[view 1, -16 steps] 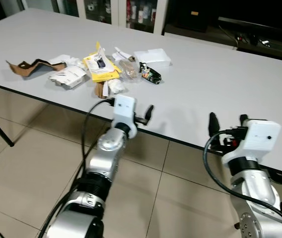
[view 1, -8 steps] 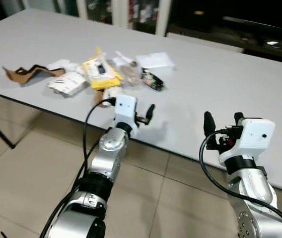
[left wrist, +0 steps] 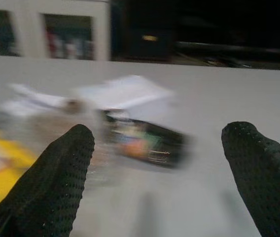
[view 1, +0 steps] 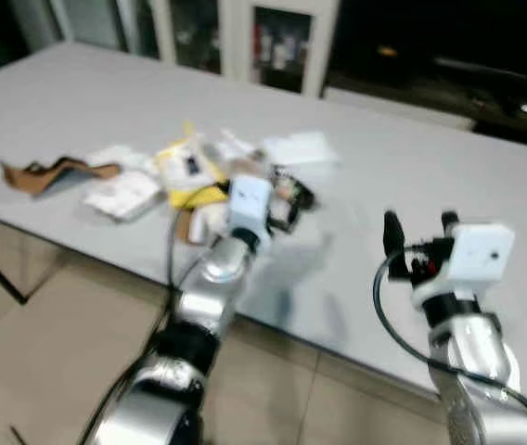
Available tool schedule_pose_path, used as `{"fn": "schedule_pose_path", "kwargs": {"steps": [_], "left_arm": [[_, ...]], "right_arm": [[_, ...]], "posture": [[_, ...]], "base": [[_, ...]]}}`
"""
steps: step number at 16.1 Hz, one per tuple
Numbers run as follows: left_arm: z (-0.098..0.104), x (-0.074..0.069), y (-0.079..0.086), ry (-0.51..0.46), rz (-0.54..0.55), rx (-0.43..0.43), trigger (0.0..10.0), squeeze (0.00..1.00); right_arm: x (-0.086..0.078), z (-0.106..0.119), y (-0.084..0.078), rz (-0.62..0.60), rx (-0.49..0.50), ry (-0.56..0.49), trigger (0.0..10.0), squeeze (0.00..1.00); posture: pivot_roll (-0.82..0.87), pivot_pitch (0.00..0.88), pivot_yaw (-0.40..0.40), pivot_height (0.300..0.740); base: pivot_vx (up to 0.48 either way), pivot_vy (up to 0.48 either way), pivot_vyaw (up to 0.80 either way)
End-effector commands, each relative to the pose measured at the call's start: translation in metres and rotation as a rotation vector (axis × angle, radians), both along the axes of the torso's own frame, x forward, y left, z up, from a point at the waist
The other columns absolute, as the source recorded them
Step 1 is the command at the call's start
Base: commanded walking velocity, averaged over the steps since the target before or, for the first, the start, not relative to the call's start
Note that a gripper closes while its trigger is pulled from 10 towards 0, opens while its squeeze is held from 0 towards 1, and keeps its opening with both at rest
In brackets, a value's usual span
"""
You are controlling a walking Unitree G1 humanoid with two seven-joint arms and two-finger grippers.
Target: Picking trash to rubbish bin
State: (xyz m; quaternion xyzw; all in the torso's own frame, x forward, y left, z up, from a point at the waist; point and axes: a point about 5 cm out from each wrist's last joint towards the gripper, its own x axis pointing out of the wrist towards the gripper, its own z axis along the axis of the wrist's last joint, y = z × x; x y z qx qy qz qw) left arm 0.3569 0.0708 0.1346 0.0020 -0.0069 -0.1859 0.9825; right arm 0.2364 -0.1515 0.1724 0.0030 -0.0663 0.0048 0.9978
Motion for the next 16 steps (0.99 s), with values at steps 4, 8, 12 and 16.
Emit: {"fn": "schedule_pose_path", "kwargs": {"steps": [4,8,12,16], "left_arm": [[-0.002,-0.001,-0.003,0.01,0.026,-0.006,10.0,0.0],[-0.005,0.0,0.004,0.017,0.079,0.03,10.0,0.0],[-0.008,0.003,0.017,0.045,0.163,0.092,10.0,0.0],[-0.015,0.005,0.025,0.078,0.199,0.117,10.0,0.0]], "right_arm": [[-0.003,-0.001,-0.003,-0.001,-0.009,0.005,10.0,0.0],[-0.004,-0.002,-0.002,0.007,-0.011,0.011,10.0,0.0],[-0.002,0.002,-0.007,0.01,-0.021,0.005,10.0,0.0],[0.0,0.009,-0.01,0.029,-0.026,-0.006,10.0,0.0]], "posture": [[0.09,0.071,-0.055,0.74],[0.1,0.074,-0.058,0.74],[0.1,0.095,-0.07,0.74],[0.11,0.135,-0.087,0.74]], "base": [[0.0,0.0,0.0],[0.0,0.0,0.0],[0.0,0.0,0.0],[0.0,0.0,0.0]]}}
